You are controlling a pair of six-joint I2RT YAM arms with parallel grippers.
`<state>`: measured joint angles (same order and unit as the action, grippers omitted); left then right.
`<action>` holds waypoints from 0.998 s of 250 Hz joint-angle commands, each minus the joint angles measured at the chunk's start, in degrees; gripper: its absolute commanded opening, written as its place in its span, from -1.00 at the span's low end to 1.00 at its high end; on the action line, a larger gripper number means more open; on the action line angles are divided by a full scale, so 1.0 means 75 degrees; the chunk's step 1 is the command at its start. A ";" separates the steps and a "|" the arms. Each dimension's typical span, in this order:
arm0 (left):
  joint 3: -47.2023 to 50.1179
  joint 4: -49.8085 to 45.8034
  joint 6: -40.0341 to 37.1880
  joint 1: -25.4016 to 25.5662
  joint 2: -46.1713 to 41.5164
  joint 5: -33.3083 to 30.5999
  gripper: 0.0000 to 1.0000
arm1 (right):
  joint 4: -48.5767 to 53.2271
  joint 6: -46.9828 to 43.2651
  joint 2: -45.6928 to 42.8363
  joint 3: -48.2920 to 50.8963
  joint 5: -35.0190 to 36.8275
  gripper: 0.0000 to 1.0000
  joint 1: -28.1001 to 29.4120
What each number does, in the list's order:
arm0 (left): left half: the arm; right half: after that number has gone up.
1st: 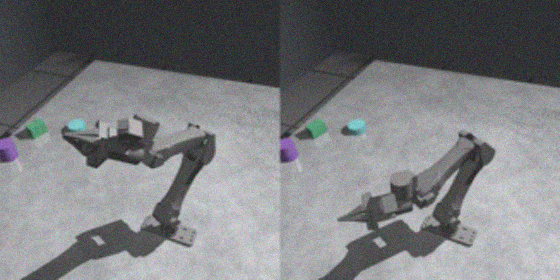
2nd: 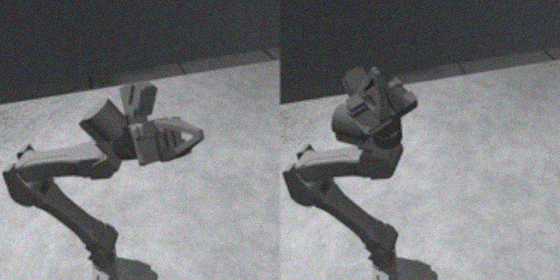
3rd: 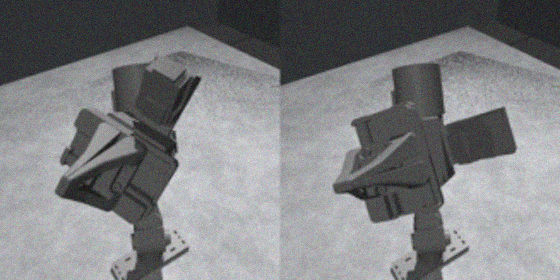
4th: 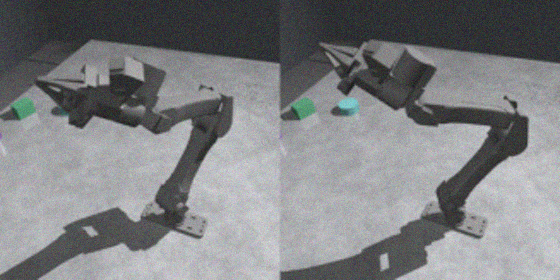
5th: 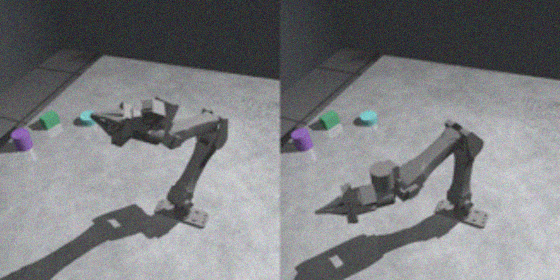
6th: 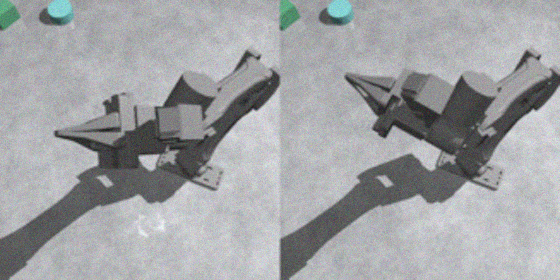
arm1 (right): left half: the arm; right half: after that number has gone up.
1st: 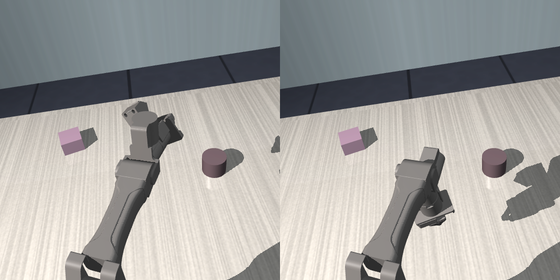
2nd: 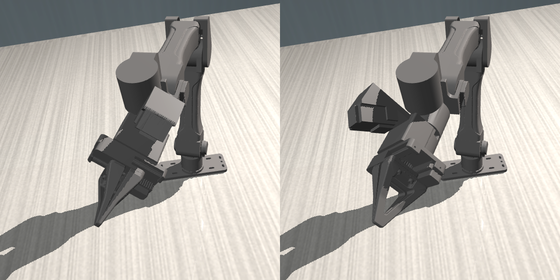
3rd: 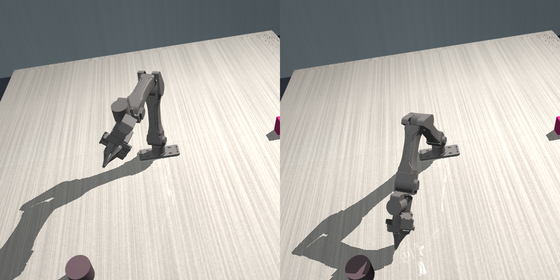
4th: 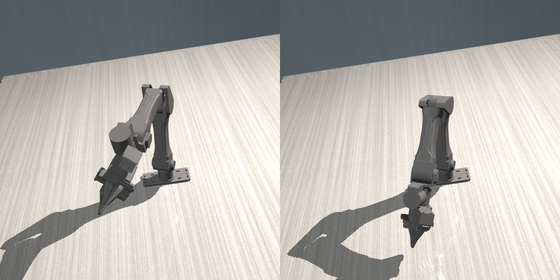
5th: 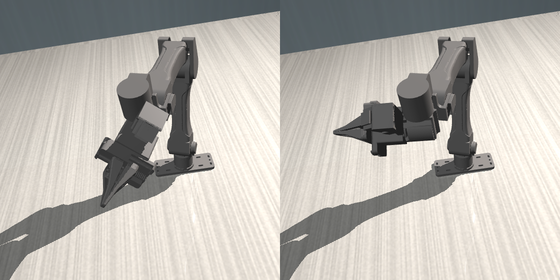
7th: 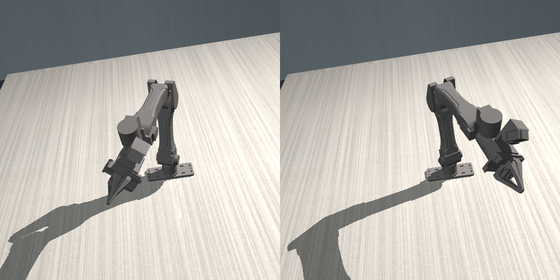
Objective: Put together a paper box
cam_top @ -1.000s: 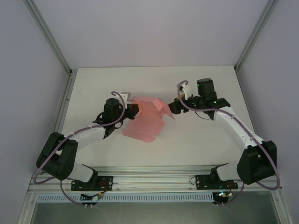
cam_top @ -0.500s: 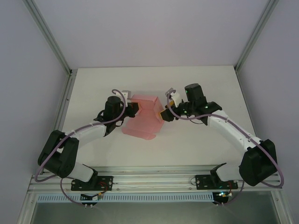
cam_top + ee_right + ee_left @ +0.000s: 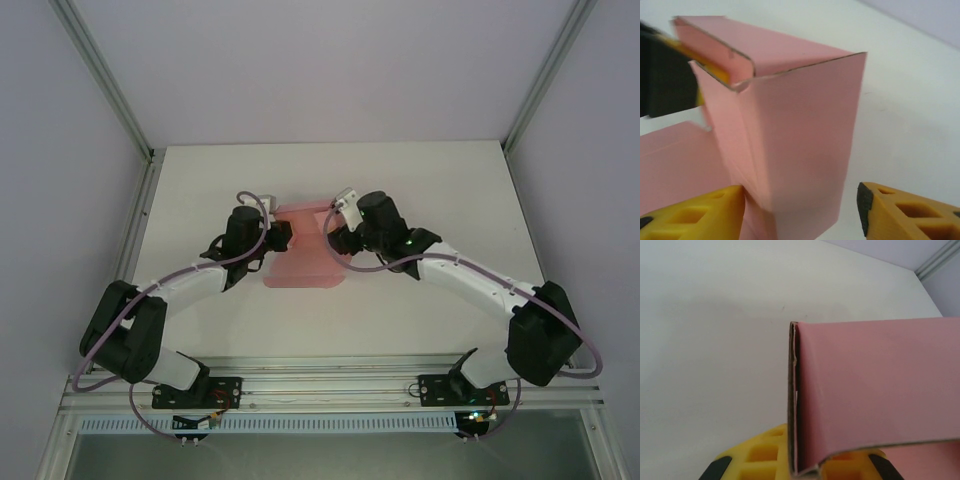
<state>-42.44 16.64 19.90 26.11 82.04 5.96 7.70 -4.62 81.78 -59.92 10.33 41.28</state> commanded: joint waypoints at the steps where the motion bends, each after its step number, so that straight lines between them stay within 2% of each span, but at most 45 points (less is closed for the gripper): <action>1: -0.0401 -0.0666 0.0037 0.0485 -0.0590 -0.0571 -1.00 | -0.1012 0.0142 0.0217 0.0158 0.1859 0.00 0.0004; 24: -0.0581 -0.1278 0.0273 0.0803 -0.0788 -0.1251 -1.00 | -0.1550 0.0114 0.0297 0.0278 0.2120 -0.39 0.0028; 46: -0.0851 -0.2002 0.0867 0.1083 -0.0860 -0.2098 -1.00 | -0.1906 0.0074 0.0429 0.0295 0.2613 -0.69 0.0058; 78: -0.1411 -0.3266 0.1871 0.1549 -0.0782 -0.3295 -1.00 | -0.1995 -0.0110 0.0762 0.0198 0.3884 -1.00 0.0065; 124: -0.2622 -0.6009 0.3447 0.1935 -0.0356 -0.5171 -1.00 | -0.1285 -0.0120 0.1338 -0.0172 0.5283 -1.00 0.0024; 175: -0.3502 -0.7852 0.4488 0.2111 0.0229 -0.6262 -1.00 | -0.0617 0.0363 0.1626 -0.0418 0.6248 -1.00 -0.0230; 195: -0.3880 -0.8657 0.4854 0.2155 0.0522 -0.6758 -1.00 | -0.0275 0.0632 0.1604 -0.0436 0.6328 -1.00 -0.0406; 221: -0.3780 -0.8605 0.4820 0.2167 0.0651 -0.6924 -1.00 | 0.0149 0.1089 0.1440 -0.0378 0.6104 -1.00 -0.0637; 237: -0.3658 -0.8367 0.4665 0.2167 0.0642 -0.6702 -1.00 | 0.0059 0.0965 0.1381 -0.0297 0.5991 -1.00 -0.0675; 250: -0.3560 -0.8010 0.4462 0.2173 0.0628 -0.6408 -1.00 | 0.0121 0.1015 0.1346 -0.0296 0.5513 -1.00 -0.0675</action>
<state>-71.24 -31.53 50.59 43.86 88.07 -31.18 -0.80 1.61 92.20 -63.44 37.34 43.29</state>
